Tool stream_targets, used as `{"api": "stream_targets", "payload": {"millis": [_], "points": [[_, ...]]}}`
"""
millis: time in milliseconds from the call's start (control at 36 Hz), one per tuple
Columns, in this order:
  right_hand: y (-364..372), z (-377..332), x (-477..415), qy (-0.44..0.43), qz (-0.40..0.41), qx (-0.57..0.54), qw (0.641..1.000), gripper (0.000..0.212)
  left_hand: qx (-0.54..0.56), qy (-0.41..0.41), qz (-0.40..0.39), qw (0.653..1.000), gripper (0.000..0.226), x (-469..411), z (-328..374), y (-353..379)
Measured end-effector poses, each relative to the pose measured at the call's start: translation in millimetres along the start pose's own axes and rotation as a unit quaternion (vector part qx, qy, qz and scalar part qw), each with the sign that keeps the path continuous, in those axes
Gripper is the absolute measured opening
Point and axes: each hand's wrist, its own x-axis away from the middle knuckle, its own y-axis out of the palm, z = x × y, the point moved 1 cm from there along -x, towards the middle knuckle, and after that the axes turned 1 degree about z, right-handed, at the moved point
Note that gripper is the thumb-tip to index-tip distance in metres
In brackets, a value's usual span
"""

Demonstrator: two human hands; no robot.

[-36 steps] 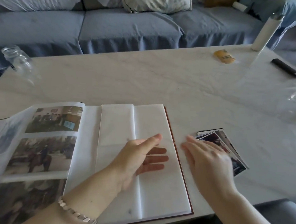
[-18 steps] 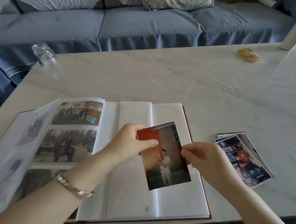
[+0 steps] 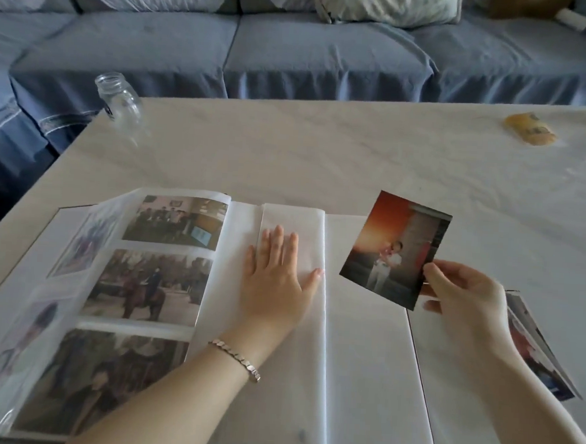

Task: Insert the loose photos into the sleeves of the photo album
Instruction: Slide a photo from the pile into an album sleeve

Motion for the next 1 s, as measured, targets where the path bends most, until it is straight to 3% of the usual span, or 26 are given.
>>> {"api": "stream_targets", "payload": {"millis": [139,500,750,1000], "points": [[22,0,-12,0.006,0.004,-0.026,1.000,0.012,0.028,0.017,0.024,0.999,0.086,1,-3,5],[41,12,-21,-0.046,0.028,0.003,0.999,0.011,0.053,0.013,0.043,0.998,0.081,2,-2,4],[40,12,-24,-0.043,0.025,-0.005,0.999,0.023,0.074,0.021,0.061,0.995,0.077,3,-2,6],[41,19,-27,-0.025,0.028,-0.006,0.999,0.010,0.072,0.011,0.047,0.996,0.080,3,-3,6]]}}
